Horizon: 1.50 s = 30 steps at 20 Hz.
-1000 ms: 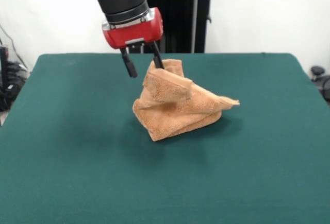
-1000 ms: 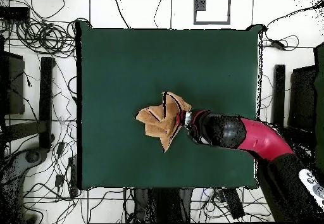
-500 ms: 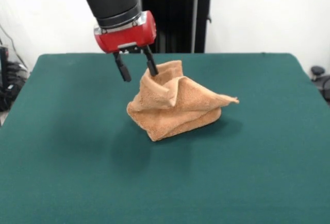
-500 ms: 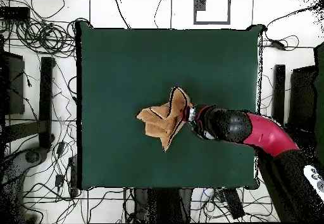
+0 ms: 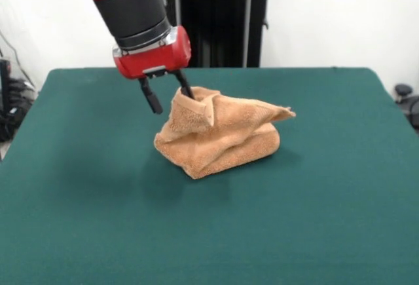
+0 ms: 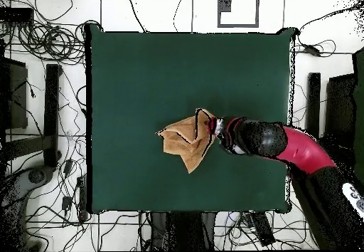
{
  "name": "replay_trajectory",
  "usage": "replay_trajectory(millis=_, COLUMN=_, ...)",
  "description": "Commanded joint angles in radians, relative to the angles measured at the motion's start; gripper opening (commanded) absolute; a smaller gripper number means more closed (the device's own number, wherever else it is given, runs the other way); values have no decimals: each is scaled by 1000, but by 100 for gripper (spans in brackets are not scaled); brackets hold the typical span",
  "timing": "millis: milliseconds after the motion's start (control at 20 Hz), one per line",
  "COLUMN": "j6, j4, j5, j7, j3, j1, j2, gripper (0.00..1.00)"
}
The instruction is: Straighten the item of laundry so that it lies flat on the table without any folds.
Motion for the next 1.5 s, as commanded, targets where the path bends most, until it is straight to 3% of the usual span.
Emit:
replay_trajectory(millis=50, j6=76, j4=-41, j5=-65, j7=-167, j3=85, j1=8, j2=25, gripper=100)
replay_trajectory(millis=450, j6=133, j4=-84, j5=-60, j7=-217, j3=100, j1=-27, j2=42, gripper=100)
replay_trajectory(millis=850, j6=313, j4=-187, j5=-74, j7=-260, j3=93, j1=-6, j2=-21, gripper=100)
replay_trajectory(millis=1500, j6=254, j4=-101, j5=-150, j7=-202, j3=106, j1=-15, j2=-124, gripper=100)
